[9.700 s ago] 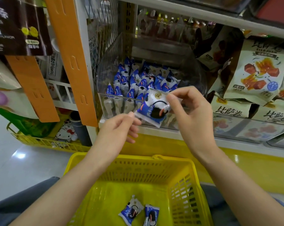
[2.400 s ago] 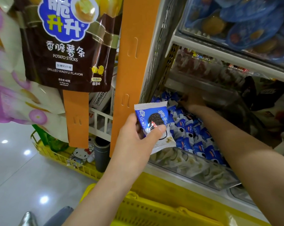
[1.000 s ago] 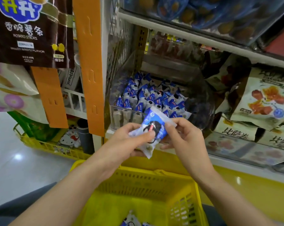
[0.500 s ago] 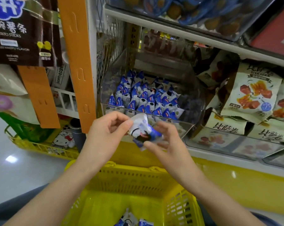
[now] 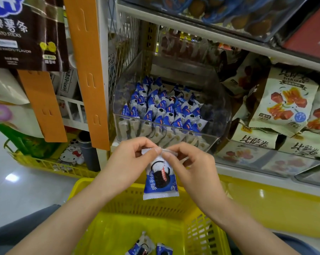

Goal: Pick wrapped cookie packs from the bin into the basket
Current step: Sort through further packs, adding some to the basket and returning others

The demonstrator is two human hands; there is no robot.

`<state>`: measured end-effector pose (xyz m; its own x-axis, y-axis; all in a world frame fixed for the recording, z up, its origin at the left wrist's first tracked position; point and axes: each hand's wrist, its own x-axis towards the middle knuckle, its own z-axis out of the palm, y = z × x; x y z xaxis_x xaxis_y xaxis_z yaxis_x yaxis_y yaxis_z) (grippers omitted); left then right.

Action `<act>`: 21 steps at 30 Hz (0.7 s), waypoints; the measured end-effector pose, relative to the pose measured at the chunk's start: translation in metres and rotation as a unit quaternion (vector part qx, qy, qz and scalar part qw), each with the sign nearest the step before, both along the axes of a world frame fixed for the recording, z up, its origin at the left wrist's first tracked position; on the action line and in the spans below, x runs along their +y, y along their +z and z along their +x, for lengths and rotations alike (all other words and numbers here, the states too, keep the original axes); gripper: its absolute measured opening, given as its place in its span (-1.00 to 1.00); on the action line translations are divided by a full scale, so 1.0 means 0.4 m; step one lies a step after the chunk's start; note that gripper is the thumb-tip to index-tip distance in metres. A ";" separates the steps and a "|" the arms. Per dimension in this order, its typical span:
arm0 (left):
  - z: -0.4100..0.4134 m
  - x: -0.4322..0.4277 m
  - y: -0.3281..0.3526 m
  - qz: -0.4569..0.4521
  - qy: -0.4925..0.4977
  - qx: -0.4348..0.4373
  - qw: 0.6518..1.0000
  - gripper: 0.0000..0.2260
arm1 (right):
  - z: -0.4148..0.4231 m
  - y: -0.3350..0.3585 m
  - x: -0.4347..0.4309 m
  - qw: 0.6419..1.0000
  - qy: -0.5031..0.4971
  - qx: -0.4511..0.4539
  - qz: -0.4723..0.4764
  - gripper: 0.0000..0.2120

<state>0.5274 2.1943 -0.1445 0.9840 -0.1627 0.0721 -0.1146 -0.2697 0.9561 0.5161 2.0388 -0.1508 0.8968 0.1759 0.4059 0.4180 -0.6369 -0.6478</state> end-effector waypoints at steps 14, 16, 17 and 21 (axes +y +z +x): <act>0.005 0.011 0.018 -0.236 -0.055 0.172 0.955 -0.58 | 0.004 0.026 -0.020 0.990 0.068 -0.123 0.007 -0.90; 0.002 0.010 0.017 -0.238 -0.013 0.146 0.960 -0.73 | -0.001 0.011 -0.014 0.988 0.099 -0.116 -0.035 -0.86; 0.003 0.010 0.014 -0.221 0.012 0.132 0.966 -0.78 | -0.005 0.006 -0.008 0.990 0.100 -0.093 -0.028 -0.84; 0.003 0.012 0.005 -0.193 0.015 0.109 0.975 -0.81 | -0.009 0.006 0.022 0.975 0.023 0.129 0.180 -0.85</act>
<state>0.5287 2.1989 -0.1427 0.9866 -0.1363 -0.0896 0.1057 0.1155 0.9877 0.5123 2.0478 -0.1483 0.9717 0.1058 0.2112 0.2348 -0.3337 -0.9130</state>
